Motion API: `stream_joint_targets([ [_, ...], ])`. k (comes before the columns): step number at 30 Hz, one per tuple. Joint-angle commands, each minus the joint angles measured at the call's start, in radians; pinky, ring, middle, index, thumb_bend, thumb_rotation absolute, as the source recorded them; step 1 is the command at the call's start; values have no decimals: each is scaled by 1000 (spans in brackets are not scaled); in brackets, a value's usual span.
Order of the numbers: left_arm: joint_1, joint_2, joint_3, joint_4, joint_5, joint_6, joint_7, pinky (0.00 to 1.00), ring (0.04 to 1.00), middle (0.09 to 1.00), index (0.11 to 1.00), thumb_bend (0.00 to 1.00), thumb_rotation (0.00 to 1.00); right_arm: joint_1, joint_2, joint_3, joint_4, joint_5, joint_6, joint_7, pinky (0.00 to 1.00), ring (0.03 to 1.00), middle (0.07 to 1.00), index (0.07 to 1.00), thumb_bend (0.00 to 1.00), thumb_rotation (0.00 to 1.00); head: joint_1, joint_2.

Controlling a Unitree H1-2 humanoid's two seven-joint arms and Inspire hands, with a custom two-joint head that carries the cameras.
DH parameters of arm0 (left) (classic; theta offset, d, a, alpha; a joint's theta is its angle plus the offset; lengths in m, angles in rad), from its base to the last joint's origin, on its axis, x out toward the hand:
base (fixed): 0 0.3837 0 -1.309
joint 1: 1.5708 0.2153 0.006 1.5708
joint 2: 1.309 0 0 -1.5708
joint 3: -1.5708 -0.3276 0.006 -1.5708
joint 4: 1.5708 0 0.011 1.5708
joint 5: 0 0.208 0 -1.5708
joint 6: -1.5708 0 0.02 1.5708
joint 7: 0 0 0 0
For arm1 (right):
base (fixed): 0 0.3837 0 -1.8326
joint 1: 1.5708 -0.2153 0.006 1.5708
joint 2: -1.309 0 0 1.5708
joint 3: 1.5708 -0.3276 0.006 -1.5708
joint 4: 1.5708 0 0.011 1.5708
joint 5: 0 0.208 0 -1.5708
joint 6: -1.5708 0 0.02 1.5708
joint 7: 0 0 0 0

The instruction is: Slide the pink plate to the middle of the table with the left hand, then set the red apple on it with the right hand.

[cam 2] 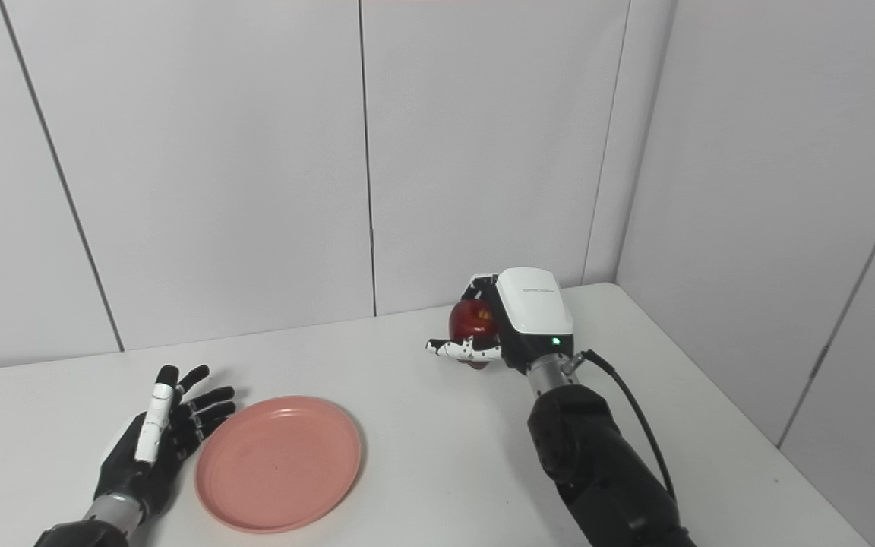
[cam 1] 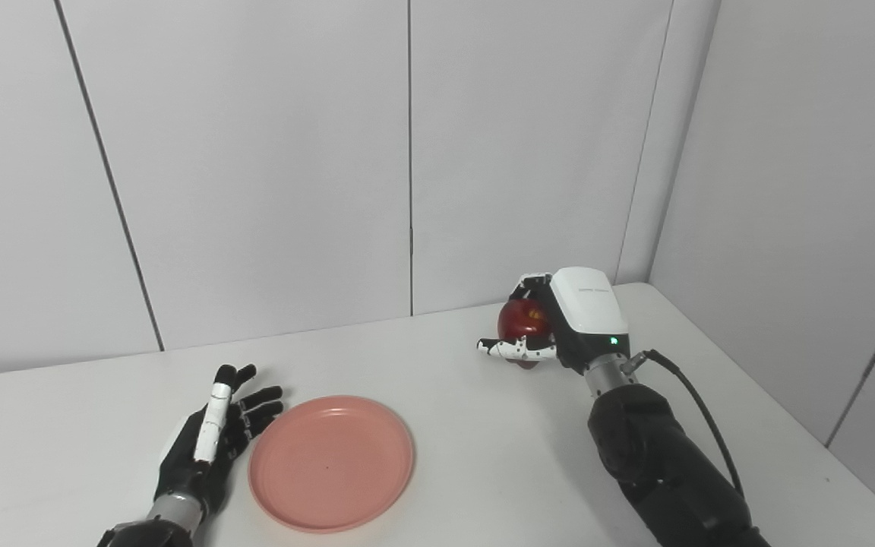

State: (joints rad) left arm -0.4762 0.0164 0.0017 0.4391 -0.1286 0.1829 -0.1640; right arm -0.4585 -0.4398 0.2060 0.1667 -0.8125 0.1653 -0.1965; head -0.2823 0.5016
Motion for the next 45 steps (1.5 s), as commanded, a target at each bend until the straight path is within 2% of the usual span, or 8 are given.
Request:
stream_joint_targets([
  [1, -15, -11, -12, -13, 9, 2, 3, 772, 746, 733, 872, 890, 901, -73, -3, 0, -18, -17, -30, -13, 108, 163, 241, 358, 579, 445, 14, 0],
  [9, -8, -36, -19, -29, 17, 12, 20, 817, 761, 734, 882, 850, 924, -111, 23, 32, -18, -24, -41, -2, 114, 170, 251, 373, 592, 463, 112, 2],
  [19, -14, -61, -48, -6, 35, -16, 42, 783, 780, 761, 909, 848, 937, -121, 45, 54, -69, -29, -40, 42, 122, 180, 268, 388, 584, 478, 186, -2],
  [30, -18, -76, -48, 24, 36, -51, 52, 766, 776, 771, 910, 878, 931, -148, 72, 75, -83, -33, -66, 56, 117, 174, 263, 385, 582, 493, 229, -18],
  [31, -19, -77, -48, 25, 35, -51, 52, 769, 780, 771, 910, 880, 929, -151, 74, 77, -79, -30, -72, 55, 118, 176, 267, 395, 576, 460, 229, -18],
  [38, -21, -85, -45, 26, 38, -48, 64, 785, 782, 770, 907, 889, 924, -167, 95, 97, -31, -27, -123, 45, 113, 173, 261, 379, 579, 432, 272, -22],
  [42, -22, -90, -48, 30, 42, -54, 69, 759, 769, 765, 907, 886, 922, -172, 109, 117, -23, -29, -133, 59, 116, 179, 272, 398, 581, 398, 285, -24],
  [45, -26, -93, -51, 39, 47, -63, 72, 754, 765, 760, 904, 874, 930, -176, 118, 128, -21, -22, -136, 69, 111, 173, 261, 365, 584, 405, 298, -25],
])
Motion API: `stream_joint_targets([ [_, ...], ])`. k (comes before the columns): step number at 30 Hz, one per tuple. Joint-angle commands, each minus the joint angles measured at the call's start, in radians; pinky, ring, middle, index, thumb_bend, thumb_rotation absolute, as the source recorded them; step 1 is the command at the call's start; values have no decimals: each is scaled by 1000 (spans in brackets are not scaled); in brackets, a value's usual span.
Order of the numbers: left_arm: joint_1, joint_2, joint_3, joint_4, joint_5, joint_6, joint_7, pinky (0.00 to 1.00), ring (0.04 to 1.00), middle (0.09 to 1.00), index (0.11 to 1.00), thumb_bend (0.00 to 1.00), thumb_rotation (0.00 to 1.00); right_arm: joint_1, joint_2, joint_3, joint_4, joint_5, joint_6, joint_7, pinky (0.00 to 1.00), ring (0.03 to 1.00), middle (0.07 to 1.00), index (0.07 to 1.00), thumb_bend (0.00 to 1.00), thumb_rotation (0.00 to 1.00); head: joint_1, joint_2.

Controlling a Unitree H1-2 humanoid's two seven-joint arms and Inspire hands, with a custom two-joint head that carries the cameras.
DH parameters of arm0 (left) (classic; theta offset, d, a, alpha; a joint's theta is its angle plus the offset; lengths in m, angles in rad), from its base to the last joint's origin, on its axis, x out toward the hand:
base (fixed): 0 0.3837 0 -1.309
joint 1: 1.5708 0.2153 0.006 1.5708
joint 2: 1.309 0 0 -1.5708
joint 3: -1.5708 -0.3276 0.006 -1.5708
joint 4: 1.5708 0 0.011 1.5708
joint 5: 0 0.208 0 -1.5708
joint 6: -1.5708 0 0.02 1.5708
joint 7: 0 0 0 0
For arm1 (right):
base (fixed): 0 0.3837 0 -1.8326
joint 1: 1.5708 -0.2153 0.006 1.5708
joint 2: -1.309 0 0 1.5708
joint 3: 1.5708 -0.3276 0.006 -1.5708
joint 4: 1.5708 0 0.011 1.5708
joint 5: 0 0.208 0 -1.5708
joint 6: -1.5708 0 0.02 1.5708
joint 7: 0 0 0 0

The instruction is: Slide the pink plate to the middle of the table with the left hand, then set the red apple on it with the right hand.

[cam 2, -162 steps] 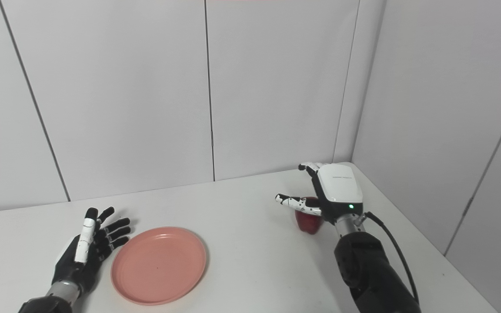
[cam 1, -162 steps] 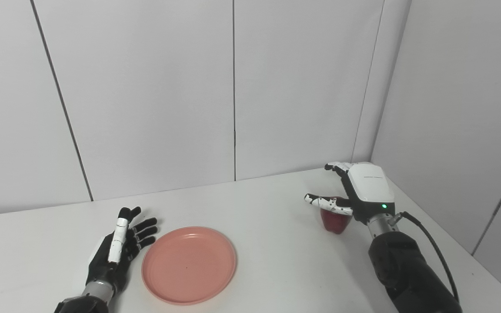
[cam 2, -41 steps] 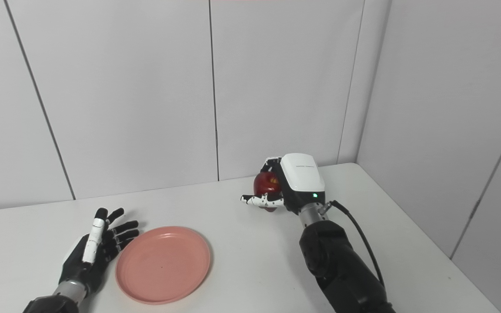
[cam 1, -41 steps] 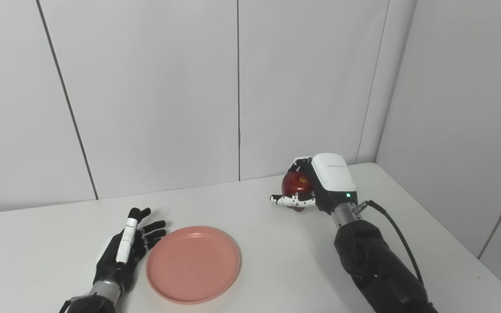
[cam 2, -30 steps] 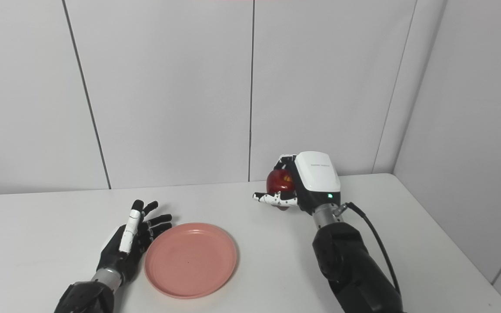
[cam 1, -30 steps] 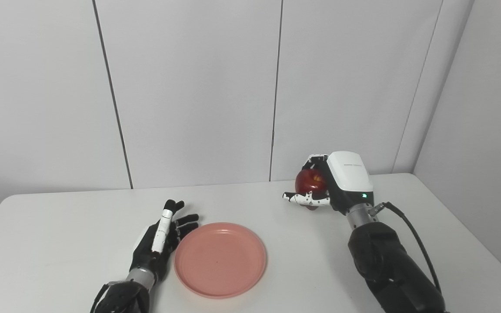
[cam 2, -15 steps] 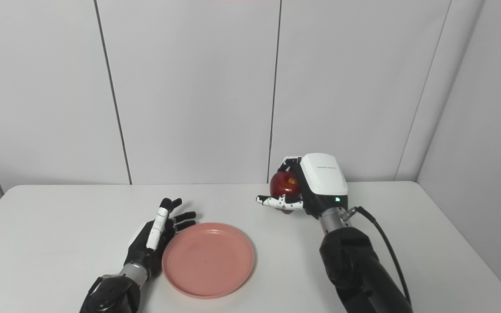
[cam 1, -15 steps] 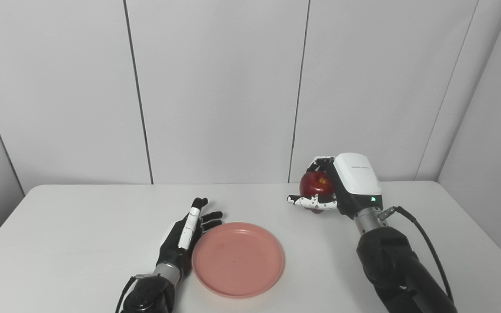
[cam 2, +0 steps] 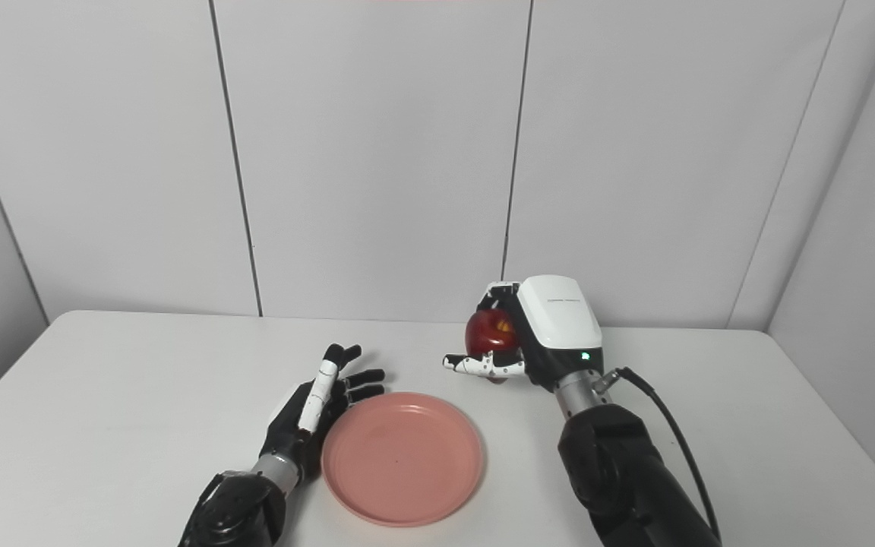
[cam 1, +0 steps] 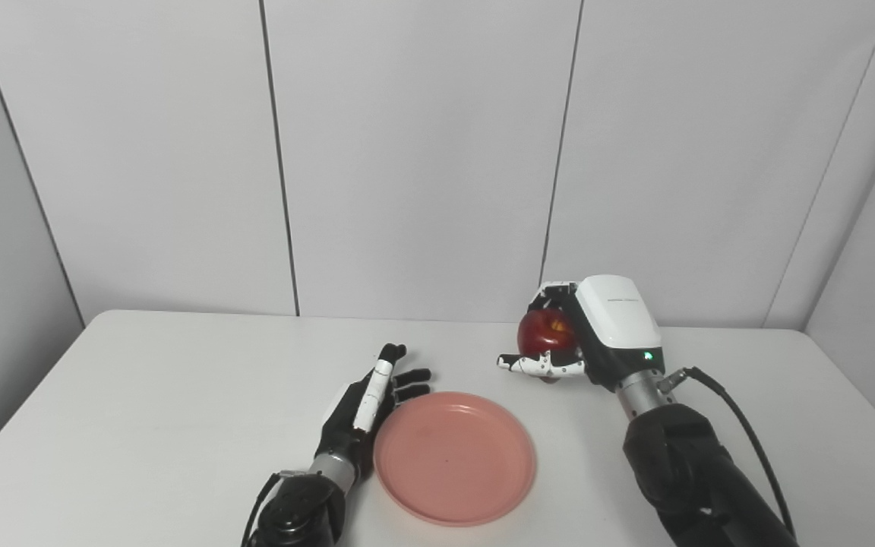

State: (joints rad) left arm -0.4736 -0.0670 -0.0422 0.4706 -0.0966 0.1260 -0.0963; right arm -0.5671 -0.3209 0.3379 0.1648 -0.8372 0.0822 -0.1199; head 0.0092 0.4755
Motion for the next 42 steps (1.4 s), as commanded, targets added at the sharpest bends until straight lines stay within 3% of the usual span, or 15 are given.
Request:
stream_joint_targets([
  [1, -29, -10, -7, 9, 15, -8, 5, 754, 765, 759, 904, 874, 930, -68, 0, -2, -19, 2, -54, -7, 111, 173, 261, 365, 583, 406, 7, 1],
  [9, -36, -21, -5, 20, 31, -13, 24, 753, 761, 747, 887, 881, 918, -78, 11, 25, -6, -5, -87, 1, 124, 186, 271, 388, 580, 462, 32, 3],
  [18, -37, -19, -10, 19, 36, -18, 19, 773, 763, 751, 897, 857, 931, -90, 21, 46, -24, -1, -74, 99, 144, 212, 297, 426, 576, 449, 31, 6],
  [31, -34, -21, -5, 18, 39, -12, 21, 767, 748, 738, 890, 871, 926, -101, 59, 76, 8, -18, -42, 219, 132, 196, 277, 381, 586, 489, 23, 8],
  [42, -38, -21, -3, 36, 43, -21, 19, 784, 746, 733, 894, 867, 933, -108, 72, 85, 57, -8, -71, 232, 156, 222, 300, 430, 572, 483, 22, 7],
])
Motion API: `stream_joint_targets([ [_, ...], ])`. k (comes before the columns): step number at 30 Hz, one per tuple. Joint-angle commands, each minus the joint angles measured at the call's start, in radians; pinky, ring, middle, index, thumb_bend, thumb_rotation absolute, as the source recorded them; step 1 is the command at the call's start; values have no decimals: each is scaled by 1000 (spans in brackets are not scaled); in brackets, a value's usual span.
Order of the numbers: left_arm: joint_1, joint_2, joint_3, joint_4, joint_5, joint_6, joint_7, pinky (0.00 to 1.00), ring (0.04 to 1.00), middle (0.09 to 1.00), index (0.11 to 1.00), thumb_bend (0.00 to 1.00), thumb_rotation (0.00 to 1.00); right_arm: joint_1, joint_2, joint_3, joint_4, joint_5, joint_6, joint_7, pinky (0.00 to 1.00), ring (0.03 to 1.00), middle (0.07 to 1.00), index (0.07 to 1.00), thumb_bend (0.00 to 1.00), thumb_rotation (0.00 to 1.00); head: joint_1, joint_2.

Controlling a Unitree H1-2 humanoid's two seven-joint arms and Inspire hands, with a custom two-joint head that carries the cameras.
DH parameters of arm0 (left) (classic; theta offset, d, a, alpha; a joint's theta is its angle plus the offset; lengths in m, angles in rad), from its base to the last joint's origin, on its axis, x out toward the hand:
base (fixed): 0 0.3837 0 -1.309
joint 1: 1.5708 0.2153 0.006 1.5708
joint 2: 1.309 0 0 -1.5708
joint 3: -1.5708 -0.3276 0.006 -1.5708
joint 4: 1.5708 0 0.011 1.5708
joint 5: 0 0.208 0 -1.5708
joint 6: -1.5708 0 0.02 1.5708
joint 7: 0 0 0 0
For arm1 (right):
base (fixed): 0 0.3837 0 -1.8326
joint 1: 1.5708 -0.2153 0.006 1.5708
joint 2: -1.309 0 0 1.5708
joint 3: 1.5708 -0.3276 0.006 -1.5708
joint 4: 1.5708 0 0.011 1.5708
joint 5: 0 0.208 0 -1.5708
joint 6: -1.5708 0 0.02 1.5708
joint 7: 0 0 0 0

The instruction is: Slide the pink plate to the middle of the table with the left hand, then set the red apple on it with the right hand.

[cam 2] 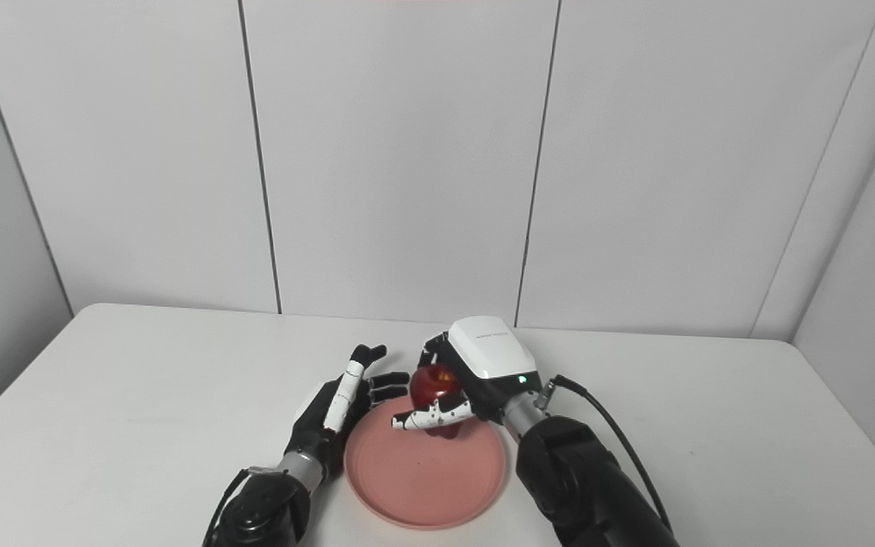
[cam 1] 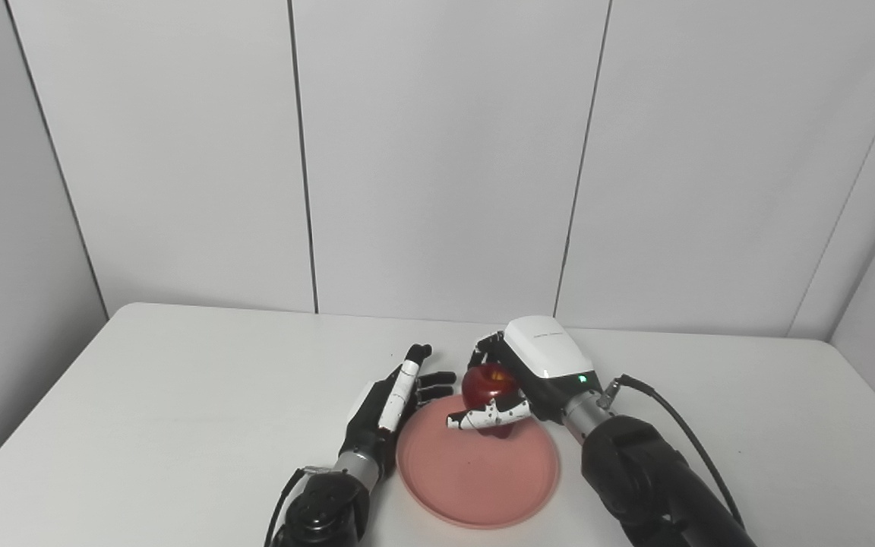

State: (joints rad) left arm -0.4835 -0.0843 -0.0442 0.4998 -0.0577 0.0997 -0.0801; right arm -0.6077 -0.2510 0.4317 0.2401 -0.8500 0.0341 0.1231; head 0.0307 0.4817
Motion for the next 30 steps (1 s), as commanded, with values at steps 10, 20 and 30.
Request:
stream_joint_targets([
  [10, -28, -2, 0, 13, 8, 5, 7, 799, 756, 735, 902, 872, 941, -60, -9, 17, -3, 2, -45, -13, 226, 305, 396, 555, 558, 484, 1, 5],
  [20, -30, -10, 12, 10, -3, 8, 9, 794, 755, 765, 898, 863, 996, -54, 0, 25, 12, 8, -61, -15, 175, 242, 327, 504, 558, 432, 1, 4],
  [30, -28, -15, 19, 0, -3, 22, 13, 769, 743, 763, 881, 863, 998, -35, 6, 41, 26, 5, -85, -40, 140, 200, 276, 394, 571, 399, 3, 5],
])
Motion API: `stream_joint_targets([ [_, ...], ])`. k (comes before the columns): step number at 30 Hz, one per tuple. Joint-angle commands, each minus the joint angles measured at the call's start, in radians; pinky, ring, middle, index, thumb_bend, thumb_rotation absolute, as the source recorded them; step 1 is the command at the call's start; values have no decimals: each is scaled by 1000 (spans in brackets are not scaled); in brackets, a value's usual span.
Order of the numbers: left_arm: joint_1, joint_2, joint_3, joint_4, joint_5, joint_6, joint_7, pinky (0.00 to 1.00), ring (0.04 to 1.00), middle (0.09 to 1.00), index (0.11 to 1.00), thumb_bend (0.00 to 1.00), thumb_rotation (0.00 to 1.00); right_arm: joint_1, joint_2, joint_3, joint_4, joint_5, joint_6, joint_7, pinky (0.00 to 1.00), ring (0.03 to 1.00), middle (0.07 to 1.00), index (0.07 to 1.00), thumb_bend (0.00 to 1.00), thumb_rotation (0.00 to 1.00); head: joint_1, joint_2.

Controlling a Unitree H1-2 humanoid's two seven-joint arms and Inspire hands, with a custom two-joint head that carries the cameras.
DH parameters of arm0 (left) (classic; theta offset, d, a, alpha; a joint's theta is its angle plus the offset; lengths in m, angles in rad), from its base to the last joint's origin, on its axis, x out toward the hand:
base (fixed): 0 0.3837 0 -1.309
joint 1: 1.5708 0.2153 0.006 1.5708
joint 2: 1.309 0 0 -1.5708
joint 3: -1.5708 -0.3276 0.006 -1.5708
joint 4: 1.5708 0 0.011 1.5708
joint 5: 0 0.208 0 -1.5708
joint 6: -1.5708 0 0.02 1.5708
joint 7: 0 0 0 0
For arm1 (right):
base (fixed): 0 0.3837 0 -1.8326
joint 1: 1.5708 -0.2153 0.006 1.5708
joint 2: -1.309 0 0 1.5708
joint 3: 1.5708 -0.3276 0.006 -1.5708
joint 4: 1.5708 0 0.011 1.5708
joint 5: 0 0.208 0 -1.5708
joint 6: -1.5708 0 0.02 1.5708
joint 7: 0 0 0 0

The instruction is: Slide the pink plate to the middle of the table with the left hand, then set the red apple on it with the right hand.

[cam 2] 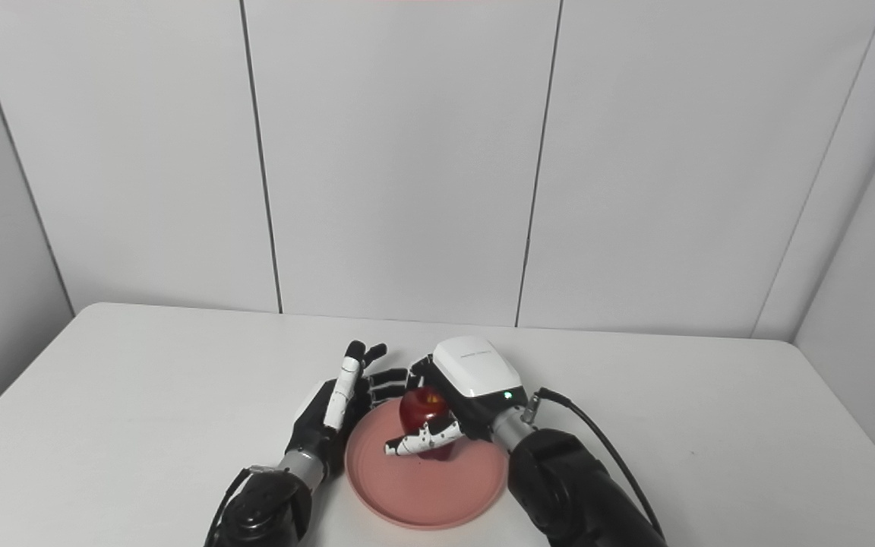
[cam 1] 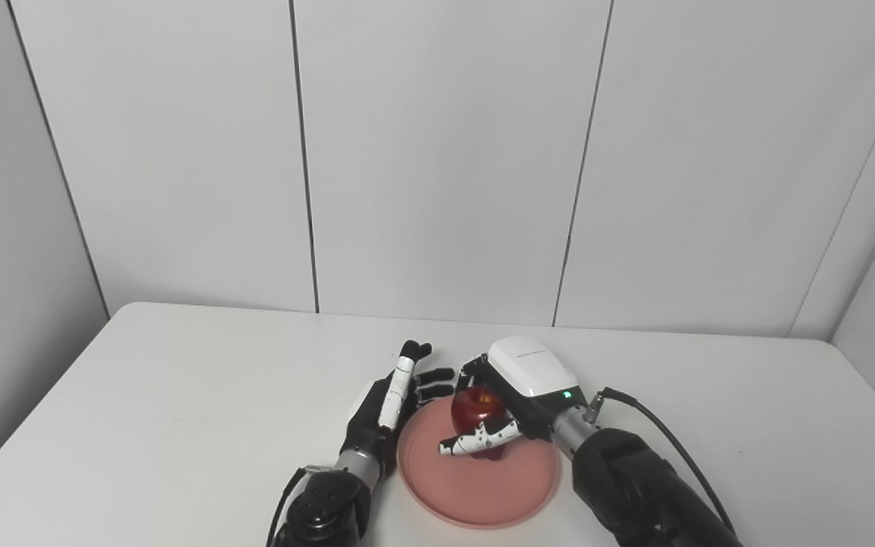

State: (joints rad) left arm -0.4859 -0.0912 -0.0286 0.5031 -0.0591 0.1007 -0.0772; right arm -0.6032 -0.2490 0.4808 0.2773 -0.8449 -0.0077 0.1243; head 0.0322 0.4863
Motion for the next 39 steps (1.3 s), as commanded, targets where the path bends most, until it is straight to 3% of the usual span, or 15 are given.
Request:
stream_joint_targets([
  [1, -25, -7, 3, -4, 0, 22, 11, 772, 748, 771, 884, 863, 998, -39, 5, -7, -8, 1, -45, -44, 139, 200, 276, 394, 569, 397, 1, 0],
  [11, -26, -7, 5, -1, -5, 17, 10, 760, 765, 822, 889, 851, 997, -33, 12, 1, 7, -4, -51, -67, 131, 194, 275, 400, 559, 389, 1, 3],
  [25, -30, 0, 6, 10, -7, 9, 1, 759, 772, 813, 889, 859, 993, -28, 11, 19, 28, -18, -59, -105, 148, 215, 301, 429, 561, 348, 1, 4],
  [33, -31, 1, 9, 3, -12, 14, -6, 732, 748, 747, 885, 857, 979, -24, 7, 15, 16, -27, -45, -100, 158, 226, 315, 408, 643, 537, 0, 3],
  [36, -30, 0, 13, -6, -16, 24, -8, 695, 723, 713, 880, 854, 974, -24, 2, 14, 11, -27, -43, -89, 232, 313, 402, 485, 727, 638, -1, 4],
  [39, -31, 0, 13, -4, -20, 23, -13, 706, 730, 723, 884, 851, 974, -23, -7, 16, 7, -37, -47, -90, 314, 395, 466, 525, 774, 677, -1, 4],
])
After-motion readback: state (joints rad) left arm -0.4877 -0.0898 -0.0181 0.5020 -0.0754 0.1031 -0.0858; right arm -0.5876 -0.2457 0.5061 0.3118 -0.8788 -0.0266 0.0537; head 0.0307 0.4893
